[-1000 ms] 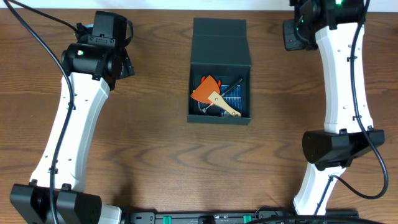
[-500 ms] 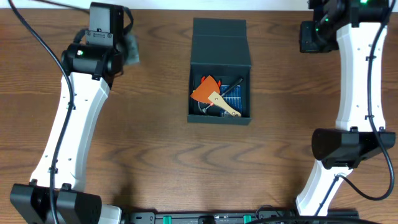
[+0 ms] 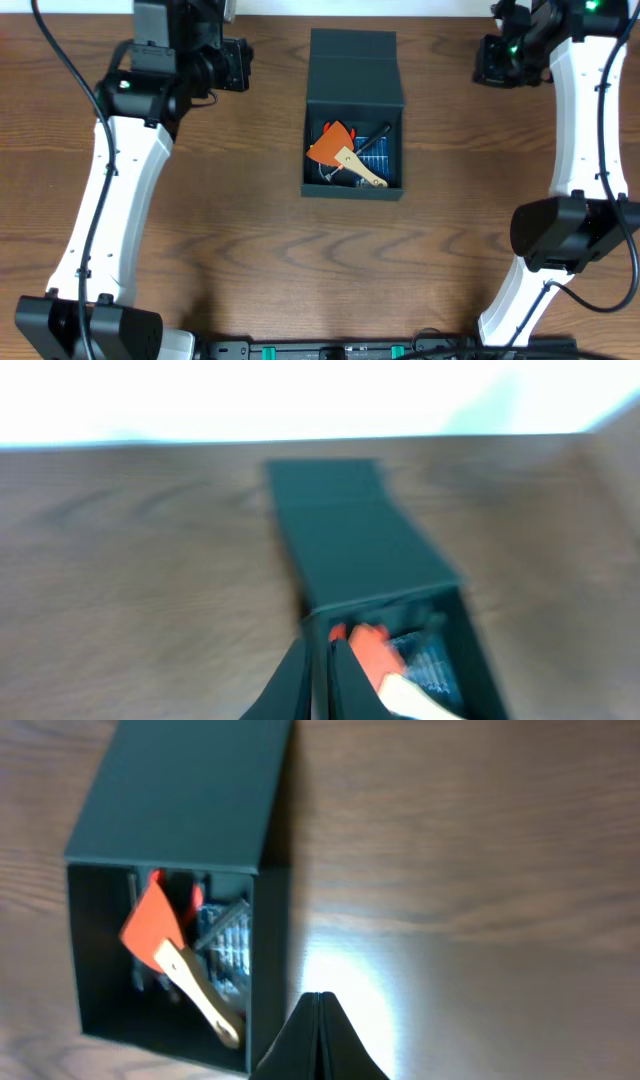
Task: Pack container
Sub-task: 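Raise the right gripper away and move both grippers behind the box, then position both grippers against the back of the raised box lid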
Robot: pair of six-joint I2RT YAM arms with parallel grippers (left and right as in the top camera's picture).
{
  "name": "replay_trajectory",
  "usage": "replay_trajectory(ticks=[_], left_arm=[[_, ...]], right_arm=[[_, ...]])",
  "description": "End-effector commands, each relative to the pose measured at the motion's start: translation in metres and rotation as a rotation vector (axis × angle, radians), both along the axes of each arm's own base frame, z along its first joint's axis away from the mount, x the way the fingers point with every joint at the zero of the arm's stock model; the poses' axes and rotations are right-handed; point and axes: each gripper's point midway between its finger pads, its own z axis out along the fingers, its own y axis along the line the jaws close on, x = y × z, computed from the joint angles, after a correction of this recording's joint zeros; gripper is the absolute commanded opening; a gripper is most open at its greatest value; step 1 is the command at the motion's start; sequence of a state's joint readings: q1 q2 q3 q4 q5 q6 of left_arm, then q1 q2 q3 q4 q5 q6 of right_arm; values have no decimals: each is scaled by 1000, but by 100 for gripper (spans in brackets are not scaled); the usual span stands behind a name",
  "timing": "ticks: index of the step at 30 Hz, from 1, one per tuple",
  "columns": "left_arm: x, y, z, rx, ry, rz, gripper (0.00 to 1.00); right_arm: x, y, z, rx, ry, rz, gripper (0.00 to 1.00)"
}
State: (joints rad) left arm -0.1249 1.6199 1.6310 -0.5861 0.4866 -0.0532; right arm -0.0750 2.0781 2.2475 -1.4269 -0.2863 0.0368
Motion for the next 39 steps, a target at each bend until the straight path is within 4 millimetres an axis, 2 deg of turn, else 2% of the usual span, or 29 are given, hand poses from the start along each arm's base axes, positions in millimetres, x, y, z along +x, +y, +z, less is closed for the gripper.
replay_trajectory(ticks=[1, 8, 13, 18, 23, 27, 32, 39], left_arm=[[-6, -13, 1, -141, -3, -205, 6], [11, 6, -19, -423, 37, -387, 6], [22, 16, -65, -610, 153, -457, 6], [26, 16, -97, -720, 217, -506, 6], [30, 15, -124, -745, 266, -494, 6], [34, 12, -137, -733, 286, -481, 6], [40, -1, -165, -665, 368, -405, 6], [48, -18, -200, -533, 450, -288, 6]], right_arm=[[0, 17, -15, 173, 2, 52, 1], [-1, 19, -66, 312, 33, 58, 1], [-2, 21, -85, 443, 8, 67, 1], [-4, 21, -100, 533, -10, 55, 1], [-3, 22, -113, 541, -8, 32, 1], [6, 25, -112, 596, -36, 5, 1], [15, 24, -114, 641, -15, -83, 1], [19, 22, -134, 660, 58, -177, 1]])
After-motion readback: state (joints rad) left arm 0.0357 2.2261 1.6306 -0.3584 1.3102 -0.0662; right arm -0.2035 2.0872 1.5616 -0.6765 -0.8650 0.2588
